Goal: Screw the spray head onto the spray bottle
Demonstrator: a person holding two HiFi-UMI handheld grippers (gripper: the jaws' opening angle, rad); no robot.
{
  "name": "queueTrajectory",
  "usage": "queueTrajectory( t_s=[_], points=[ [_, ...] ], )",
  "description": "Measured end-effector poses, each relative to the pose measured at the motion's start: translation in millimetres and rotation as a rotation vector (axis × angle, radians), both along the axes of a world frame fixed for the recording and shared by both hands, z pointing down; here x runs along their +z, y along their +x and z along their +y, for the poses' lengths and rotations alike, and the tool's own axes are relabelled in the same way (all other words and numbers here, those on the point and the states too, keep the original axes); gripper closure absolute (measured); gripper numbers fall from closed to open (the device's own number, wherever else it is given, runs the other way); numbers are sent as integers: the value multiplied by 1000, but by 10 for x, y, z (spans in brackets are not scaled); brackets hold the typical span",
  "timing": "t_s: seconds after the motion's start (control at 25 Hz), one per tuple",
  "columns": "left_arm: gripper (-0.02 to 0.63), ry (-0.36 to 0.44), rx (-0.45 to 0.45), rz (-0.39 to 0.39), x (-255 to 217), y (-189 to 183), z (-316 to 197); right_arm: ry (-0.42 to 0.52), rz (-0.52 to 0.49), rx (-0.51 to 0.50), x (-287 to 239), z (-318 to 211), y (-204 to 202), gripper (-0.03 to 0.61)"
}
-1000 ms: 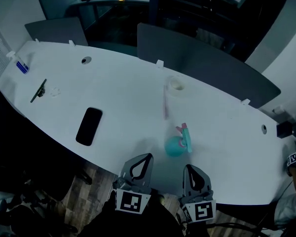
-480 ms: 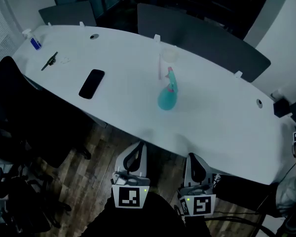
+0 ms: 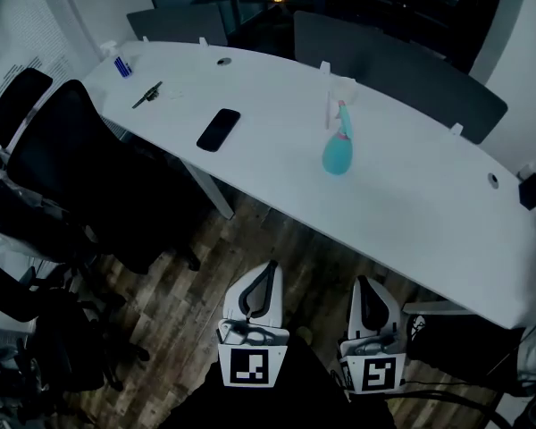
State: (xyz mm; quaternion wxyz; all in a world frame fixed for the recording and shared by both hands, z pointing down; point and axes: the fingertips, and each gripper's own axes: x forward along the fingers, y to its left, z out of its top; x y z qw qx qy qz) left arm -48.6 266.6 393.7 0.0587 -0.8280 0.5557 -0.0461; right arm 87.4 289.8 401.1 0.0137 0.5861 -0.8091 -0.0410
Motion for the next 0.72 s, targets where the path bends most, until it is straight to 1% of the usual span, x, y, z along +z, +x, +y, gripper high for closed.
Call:
queueTrajectory(
  t_s=[0.04,0.16,0.24,0.32,0.44,0.56,0.64,0.72],
  points=[
    [611,2,-3,3,-13,-25,19,8,4,-2,-24,25,-43,575],
    [611,9,17,-30,-15,-59,97,17,23,-2,-68,85,-149,575],
    [611,-5,38,-13,6,-89,167,6,25,13,-71,149,-214,575],
    [611,-1,78,2,3,-131,249,-2,26,40,-80,242,-289,575],
    [611,-13,136,12,53,-219,402,9,51,83,-84,402,-402,575],
    [611,11,169,29,34,-321,468,6,59,118,-78,535,-535,575],
    [611,39,193,18,-12,-384,496,13,61,130,-98,587,-629,575],
    [611,50,205,10,-41,-462,525,29,66,127,-143,610,-736,575]
  ],
)
